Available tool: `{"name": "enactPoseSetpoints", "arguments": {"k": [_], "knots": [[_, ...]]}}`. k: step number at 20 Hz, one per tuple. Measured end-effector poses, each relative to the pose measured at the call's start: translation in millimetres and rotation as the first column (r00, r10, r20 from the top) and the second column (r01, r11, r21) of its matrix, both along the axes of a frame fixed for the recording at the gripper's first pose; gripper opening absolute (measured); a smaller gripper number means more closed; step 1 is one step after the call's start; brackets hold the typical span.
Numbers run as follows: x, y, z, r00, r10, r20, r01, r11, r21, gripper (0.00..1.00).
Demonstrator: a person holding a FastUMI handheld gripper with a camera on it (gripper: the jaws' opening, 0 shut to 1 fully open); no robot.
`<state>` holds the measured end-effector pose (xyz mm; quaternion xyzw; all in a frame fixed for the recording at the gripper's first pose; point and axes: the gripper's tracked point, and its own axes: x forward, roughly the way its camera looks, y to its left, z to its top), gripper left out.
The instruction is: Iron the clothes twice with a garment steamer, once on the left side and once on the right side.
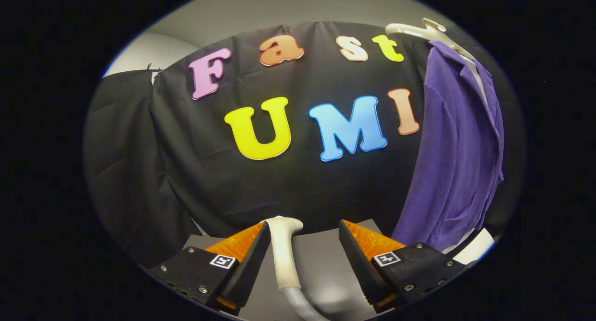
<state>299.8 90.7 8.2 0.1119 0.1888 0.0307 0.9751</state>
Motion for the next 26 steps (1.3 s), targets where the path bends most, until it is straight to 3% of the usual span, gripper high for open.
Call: {"name": "enactPoseSetpoints", "arguments": {"k": [3, 6, 14, 17, 21, 24, 26], "knots": [[33, 15, -37, 0.992, -0.004, -0.129, 0.009, 0.999, 0.046, 0.91], [43, 32, -78, 0.958, 0.031, -0.285, -0.017, 0.999, 0.049, 0.91], [37, 53, -111, 0.921, 0.064, -0.385, -0.035, 0.996, 0.082, 0.91], [32, 67, -135, 0.900, 0.109, -0.422, -0.081, 0.993, 0.086, 0.88], [33, 69, -141, 0.909, 0.114, -0.402, -0.099, 0.993, 0.059, 0.75], [34, 69, -141, 0.907, 0.141, -0.397, -0.111, 0.989, 0.098, 0.51], [32, 71, -143, 0.903, 0.169, -0.395, -0.132, 0.984, 0.121, 0.47]]}}
